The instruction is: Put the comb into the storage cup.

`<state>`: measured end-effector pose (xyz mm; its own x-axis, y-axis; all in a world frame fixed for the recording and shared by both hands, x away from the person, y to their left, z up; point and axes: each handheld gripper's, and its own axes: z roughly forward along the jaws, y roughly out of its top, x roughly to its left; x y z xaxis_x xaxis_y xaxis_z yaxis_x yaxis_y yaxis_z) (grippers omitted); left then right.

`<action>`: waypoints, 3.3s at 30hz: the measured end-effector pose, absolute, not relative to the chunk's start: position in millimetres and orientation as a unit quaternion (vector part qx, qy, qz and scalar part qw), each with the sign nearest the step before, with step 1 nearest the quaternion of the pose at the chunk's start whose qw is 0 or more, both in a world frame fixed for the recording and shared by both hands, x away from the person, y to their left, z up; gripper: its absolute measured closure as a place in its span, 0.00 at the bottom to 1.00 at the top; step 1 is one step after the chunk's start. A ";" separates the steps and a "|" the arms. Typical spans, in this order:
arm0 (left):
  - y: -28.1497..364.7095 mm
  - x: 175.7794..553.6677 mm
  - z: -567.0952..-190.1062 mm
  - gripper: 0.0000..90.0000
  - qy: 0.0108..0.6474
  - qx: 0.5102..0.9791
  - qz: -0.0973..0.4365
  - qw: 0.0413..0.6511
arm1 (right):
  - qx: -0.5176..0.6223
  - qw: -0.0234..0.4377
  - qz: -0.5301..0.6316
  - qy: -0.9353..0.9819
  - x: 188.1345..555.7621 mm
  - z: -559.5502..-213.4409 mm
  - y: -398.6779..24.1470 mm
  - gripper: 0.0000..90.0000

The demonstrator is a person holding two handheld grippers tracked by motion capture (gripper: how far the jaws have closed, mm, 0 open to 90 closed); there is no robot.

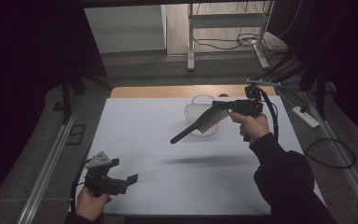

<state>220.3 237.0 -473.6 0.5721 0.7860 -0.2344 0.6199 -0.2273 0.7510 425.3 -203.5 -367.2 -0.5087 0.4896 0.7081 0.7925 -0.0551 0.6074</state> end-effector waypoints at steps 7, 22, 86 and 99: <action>243.5 213.1 -473.7 0.00 0.461 0.775 0.107 0.419 | -0.485 0.123 -0.550 -0.668 430.2 -362.8 -211.0 0.94; 243.3 209.3 -472.4 0.00 0.461 0.781 0.111 0.406 | -0.503 0.093 -0.554 -0.657 445.1 -350.3 -218.5 0.93; 242.9 212.1 -473.4 0.01 0.470 0.783 0.097 0.395 | -0.541 -0.006 -0.510 -0.669 491.1 -359.6 -212.0 0.93; 243.4 212.4 -473.5 0.01 0.470 0.783 0.095 0.396 | -0.543 -0.009 -0.500 -0.675 495.7 -369.6 -203.5 0.93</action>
<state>212.4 243.4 -473.5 0.5395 0.8119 -0.2231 0.6611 -0.2444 0.7094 495.7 -203.5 -369.6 -0.4107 0.7419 0.5300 0.7230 -0.0892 0.6851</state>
